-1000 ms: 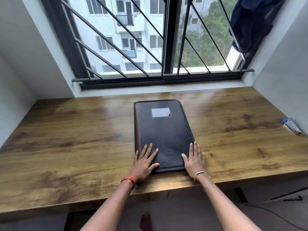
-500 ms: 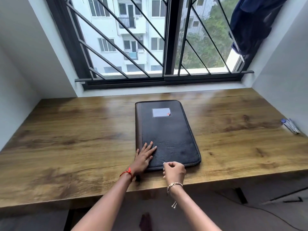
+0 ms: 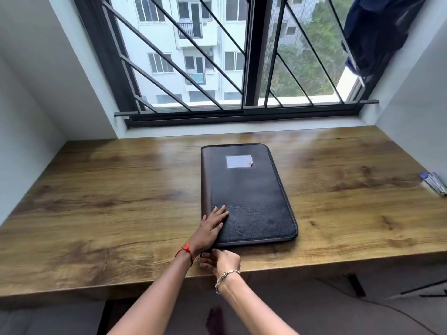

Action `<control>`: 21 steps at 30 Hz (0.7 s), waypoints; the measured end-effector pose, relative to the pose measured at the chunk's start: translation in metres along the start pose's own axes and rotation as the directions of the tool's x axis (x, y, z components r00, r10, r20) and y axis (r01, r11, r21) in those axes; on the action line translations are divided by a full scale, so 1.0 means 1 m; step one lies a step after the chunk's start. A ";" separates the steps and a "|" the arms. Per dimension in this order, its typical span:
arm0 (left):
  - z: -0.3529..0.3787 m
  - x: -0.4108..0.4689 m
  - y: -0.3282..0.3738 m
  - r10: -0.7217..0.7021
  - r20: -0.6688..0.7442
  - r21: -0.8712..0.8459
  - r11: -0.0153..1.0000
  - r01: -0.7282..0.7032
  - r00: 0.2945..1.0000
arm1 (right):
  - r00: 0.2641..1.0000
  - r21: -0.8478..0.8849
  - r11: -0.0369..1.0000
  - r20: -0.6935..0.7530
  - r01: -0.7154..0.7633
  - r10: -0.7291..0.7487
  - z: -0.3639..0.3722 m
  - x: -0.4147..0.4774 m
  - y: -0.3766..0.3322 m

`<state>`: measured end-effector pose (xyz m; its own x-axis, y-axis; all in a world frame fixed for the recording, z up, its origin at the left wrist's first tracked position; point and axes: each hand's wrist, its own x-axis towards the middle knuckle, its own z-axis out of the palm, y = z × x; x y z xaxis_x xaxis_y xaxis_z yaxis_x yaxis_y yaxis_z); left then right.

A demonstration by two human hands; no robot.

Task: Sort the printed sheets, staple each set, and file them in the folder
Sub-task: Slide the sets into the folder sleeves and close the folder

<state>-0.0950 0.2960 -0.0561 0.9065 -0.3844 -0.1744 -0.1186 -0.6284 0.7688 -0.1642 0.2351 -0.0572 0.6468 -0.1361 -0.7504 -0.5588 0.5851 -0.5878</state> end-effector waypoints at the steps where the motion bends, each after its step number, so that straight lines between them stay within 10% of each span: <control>1: 0.001 0.000 -0.001 0.003 -0.007 0.015 1.000 -0.003 1.000 | 1.000 0.001 1.000 -0.012 0.012 -0.012 -0.001 0.001 0.002; 8: 0.006 -0.001 -0.002 0.022 -0.048 0.079 0.997 -0.018 0.999 | 0.955 -0.091 0.975 -0.202 0.204 -0.218 0.004 0.009 0.011; 21: 0.011 -0.002 -0.007 0.054 -0.107 0.135 0.990 -0.039 0.993 | 0.973 0.214 0.965 -0.204 0.154 -0.111 -0.002 -0.002 -0.011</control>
<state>-0.1006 0.2933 -0.0678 0.9368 -0.3436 -0.0661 -0.2080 -0.6986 0.6847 -0.1599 0.2275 -0.0500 0.5851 -0.3602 -0.7266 -0.3282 0.7141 -0.6183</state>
